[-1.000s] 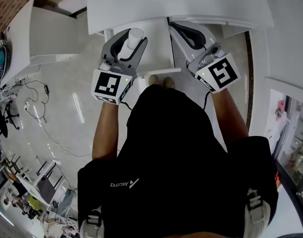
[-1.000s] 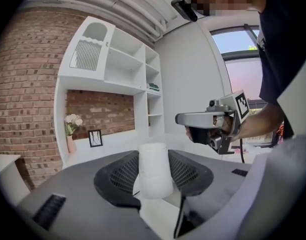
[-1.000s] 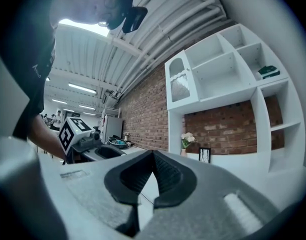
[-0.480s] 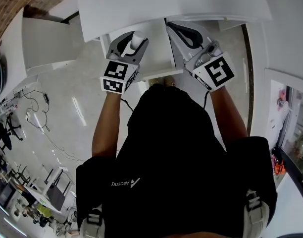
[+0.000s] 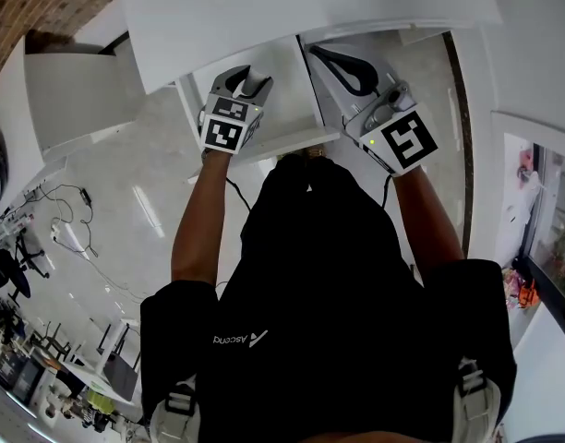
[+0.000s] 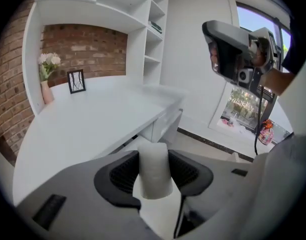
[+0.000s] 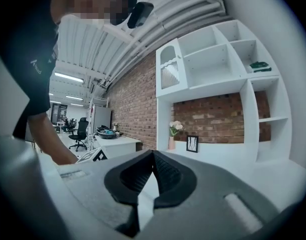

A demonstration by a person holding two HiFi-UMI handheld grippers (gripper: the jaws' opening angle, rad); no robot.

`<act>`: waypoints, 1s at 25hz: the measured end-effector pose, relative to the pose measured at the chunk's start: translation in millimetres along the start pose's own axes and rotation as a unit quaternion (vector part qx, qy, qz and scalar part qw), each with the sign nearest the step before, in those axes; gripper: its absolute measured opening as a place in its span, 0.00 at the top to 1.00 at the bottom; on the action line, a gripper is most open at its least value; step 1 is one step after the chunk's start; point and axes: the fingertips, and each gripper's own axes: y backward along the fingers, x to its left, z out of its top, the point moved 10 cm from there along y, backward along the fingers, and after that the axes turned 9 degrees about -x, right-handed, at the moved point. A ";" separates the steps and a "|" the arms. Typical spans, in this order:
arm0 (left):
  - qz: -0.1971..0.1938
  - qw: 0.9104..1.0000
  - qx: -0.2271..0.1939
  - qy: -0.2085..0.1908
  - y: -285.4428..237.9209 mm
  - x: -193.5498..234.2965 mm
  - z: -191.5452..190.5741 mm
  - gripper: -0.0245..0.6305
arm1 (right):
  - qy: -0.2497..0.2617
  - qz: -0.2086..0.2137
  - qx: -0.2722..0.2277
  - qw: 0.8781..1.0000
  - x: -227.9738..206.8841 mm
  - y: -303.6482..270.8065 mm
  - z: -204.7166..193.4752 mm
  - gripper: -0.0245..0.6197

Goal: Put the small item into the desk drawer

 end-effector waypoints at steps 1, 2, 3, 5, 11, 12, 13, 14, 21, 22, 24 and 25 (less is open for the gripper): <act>-0.001 1.000 0.011 0.001 -6.0 2.6 -4.6 0.69 | -0.001 -0.002 0.002 1.000 -1.4 0.8 -1.6 0.96; -0.002 1.000 0.021 0.003 -11.7 4.9 -9.3 0.69 | -0.001 -0.005 0.004 1.000 -2.7 1.7 -3.0 0.96; -0.004 1.000 0.030 0.005 -17.2 7.0 -14.2 0.69 | -0.002 -0.007 0.006 1.000 -3.9 2.6 -4.5 0.96; -0.008 0.999 0.048 0.013 -28.1 11.5 -24.7 0.69 | -0.007 -0.013 0.013 1.000 -5.8 2.4 -8.1 0.96; -0.016 0.995 0.096 0.034 -57.5 20.1 -59.0 0.69 | -0.032 -0.032 0.035 0.998 -7.8 -1.1 -18.5 0.96; -0.015 0.994 0.101 0.036 -62.1 21.3 -63.8 0.69 | -0.035 -0.035 0.039 0.998 -8.4 -1.3 -20.2 0.96; -0.015 0.994 0.106 0.038 -66.8 22.8 -68.4 0.69 | -0.037 -0.037 0.043 0.998 -9.2 -1.2 -22.0 0.96; -0.014 0.993 0.110 0.039 -71.6 25.0 -72.8 0.69 | -0.037 -0.039 0.047 0.997 -10.2 -1.3 -23.8 0.96; -0.010 0.989 0.138 0.046 -99.4 40.5 -98.4 0.69 | -0.041 -0.054 0.067 0.995 -15.4 2.1 -36.3 0.96; -0.011 0.989 0.142 0.047 -103.3 41.8 -101.6 0.69 | -0.040 -0.055 0.070 0.995 -16.8 2.7 -38.0 0.96; -0.012 0.987 0.151 0.050 -110.2 44.4 -108.7 0.69 | -0.040 -0.059 0.073 0.995 -19.1 3.7 -41.0 0.96; -0.011 0.986 0.156 0.053 -113.1 45.3 -112.5 0.69 | -0.041 -0.061 0.075 0.994 -19.8 4.4 -42.1 0.96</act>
